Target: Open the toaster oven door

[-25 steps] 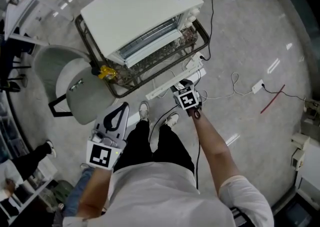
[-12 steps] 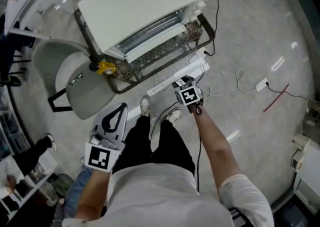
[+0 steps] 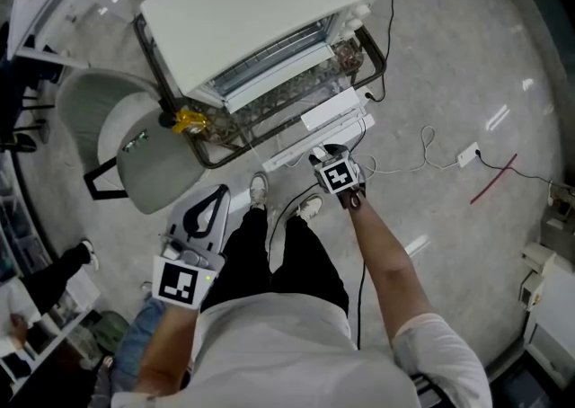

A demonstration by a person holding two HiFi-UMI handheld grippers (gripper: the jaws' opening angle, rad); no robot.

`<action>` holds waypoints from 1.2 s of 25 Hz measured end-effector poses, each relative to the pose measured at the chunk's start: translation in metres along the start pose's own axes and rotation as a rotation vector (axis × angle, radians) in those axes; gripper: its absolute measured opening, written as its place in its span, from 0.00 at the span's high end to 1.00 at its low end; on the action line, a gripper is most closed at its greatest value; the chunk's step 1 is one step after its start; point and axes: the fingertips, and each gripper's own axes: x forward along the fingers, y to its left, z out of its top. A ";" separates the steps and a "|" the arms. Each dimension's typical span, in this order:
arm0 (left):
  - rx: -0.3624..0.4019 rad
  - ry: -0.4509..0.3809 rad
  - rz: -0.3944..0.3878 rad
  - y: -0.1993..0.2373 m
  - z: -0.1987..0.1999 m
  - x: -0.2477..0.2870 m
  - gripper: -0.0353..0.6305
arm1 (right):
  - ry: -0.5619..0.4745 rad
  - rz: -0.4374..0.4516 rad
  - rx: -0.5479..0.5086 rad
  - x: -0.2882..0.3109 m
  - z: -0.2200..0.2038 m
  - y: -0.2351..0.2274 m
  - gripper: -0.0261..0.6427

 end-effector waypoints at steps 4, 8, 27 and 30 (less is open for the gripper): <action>-0.001 -0.007 -0.006 0.000 0.001 0.001 0.92 | -0.010 -0.010 0.031 -0.006 -0.002 -0.002 0.65; -0.001 -0.025 -0.017 -0.002 0.004 0.002 0.92 | -0.040 0.002 0.062 -0.020 0.004 0.007 0.65; 0.045 -0.214 -0.061 0.020 0.065 -0.004 0.92 | -0.346 -0.105 0.074 -0.164 0.120 0.004 0.93; 0.056 -0.243 -0.070 0.023 0.077 -0.008 0.92 | -0.410 -0.150 0.078 -0.194 0.136 0.005 0.93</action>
